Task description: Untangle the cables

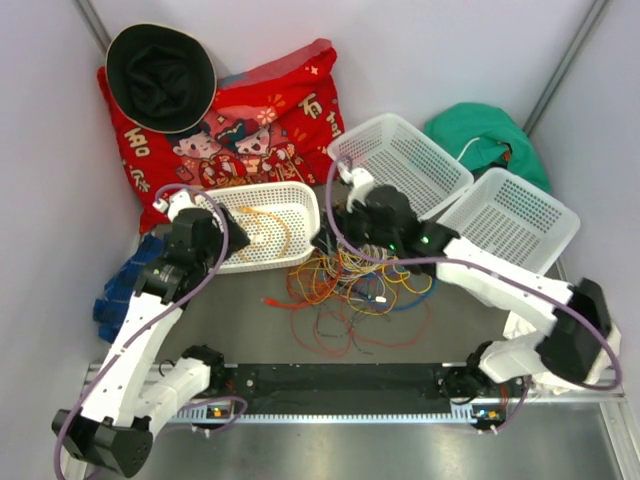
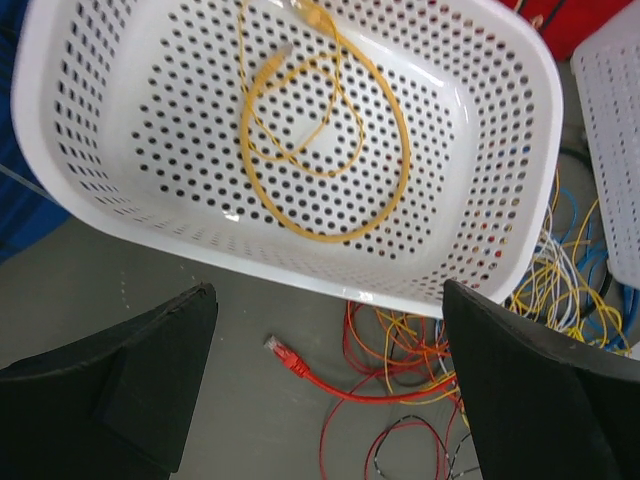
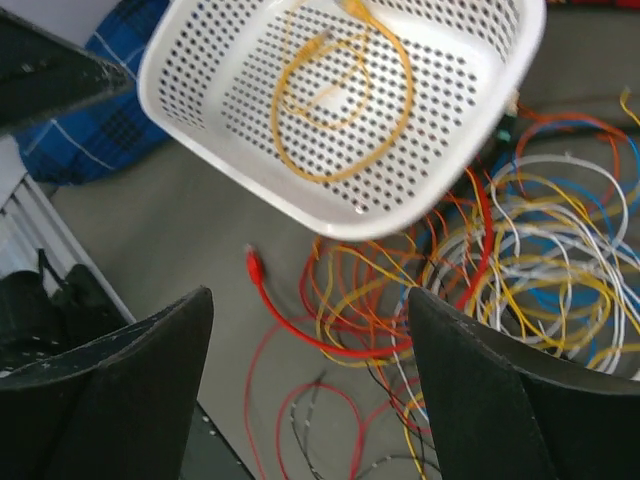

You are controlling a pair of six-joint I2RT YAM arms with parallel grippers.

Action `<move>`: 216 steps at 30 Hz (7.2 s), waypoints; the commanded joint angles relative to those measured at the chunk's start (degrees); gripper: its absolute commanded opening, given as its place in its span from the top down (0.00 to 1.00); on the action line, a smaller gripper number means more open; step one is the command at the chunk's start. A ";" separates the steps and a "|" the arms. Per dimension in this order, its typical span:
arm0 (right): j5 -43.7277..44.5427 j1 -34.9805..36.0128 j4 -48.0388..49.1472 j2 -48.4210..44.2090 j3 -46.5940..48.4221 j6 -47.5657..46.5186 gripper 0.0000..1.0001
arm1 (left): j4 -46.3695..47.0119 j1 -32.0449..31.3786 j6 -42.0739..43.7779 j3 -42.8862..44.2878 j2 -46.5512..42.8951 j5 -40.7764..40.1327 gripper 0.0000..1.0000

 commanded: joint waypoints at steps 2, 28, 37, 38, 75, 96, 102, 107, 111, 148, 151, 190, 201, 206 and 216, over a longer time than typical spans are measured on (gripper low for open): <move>5.35 0.29 3.72 -6.91 -18.46 3.49 0.24 | 6.10 -1.28 -2.22 -4.12 0.95 8.36 0.03; 12.38 0.38 30.80 19.08 -13.48 -5.10 0.39 | -0.14 -13.76 -5.13 -2.36 3.59 -1.22 0.03; 14.66 -0.06 31.95 7.52 -21.27 -0.63 1.00 | 0.73 -13.85 -5.39 -2.80 2.19 -1.31 0.03; 14.75 0.12 29.51 4.79 -22.51 -0.27 1.00 | 1.26 -13.85 -5.48 -3.06 2.01 -1.13 0.03; 16.60 6.27 -26.77 -39.35 4.10 8.08 1.00 | 50.76 -34.59 9.54 0.88 20.44 30.44 0.01; 14.22 6.36 -30.20 -43.31 10.18 9.66 1.00 | 53.82 -34.86 12.10 -0.70 24.07 21.37 0.91; 14.58 6.36 -29.85 -46.29 6.31 10.98 1.00 | 50.92 -34.94 12.63 5.19 21.17 21.90 1.00; 14.32 6.36 -29.67 -47.09 5.78 11.51 1.00 | 46.80 -34.94 14.21 7.74 19.68 20.49 0.73; 14.84 6.45 -30.02 -47.44 5.78 11.33 1.00 | 46.17 -34.94 15.44 7.31 18.01 18.12 1.00; 20.55 6.36 -31.51 -52.80 -8.46 9.49 0.28 | -4.19 -16.94 10.00 49.97 29.35 -17.05 1.00; 20.56 6.36 -31.34 -52.54 -9.07 9.14 0.28 | -3.31 -11.49 9.29 44.68 27.15 -15.11 1.00; 33.92 2.16 -20.63 -31.63 -28.85 11.86 0.16 | 14.80 -31.69 -2.49 7.31 20.64 -8.16 0.02; 32.24 -7.35 -5.33 -4.22 -24.12 16.43 0.19 | 12.52 -33.63 -3.37 3.62 15.72 -8.95 0.02; 32.95 -8.67 -0.23 6.32 -19.72 16.96 0.19 | 11.81 -33.71 -4.34 0.99 13.17 -9.30 0.03; 23.29 -10.95 4.61 11.98 -17.42 15.55 0.88 | 9.61 -33.71 -4.07 -0.78 9.04 -10.89 0.03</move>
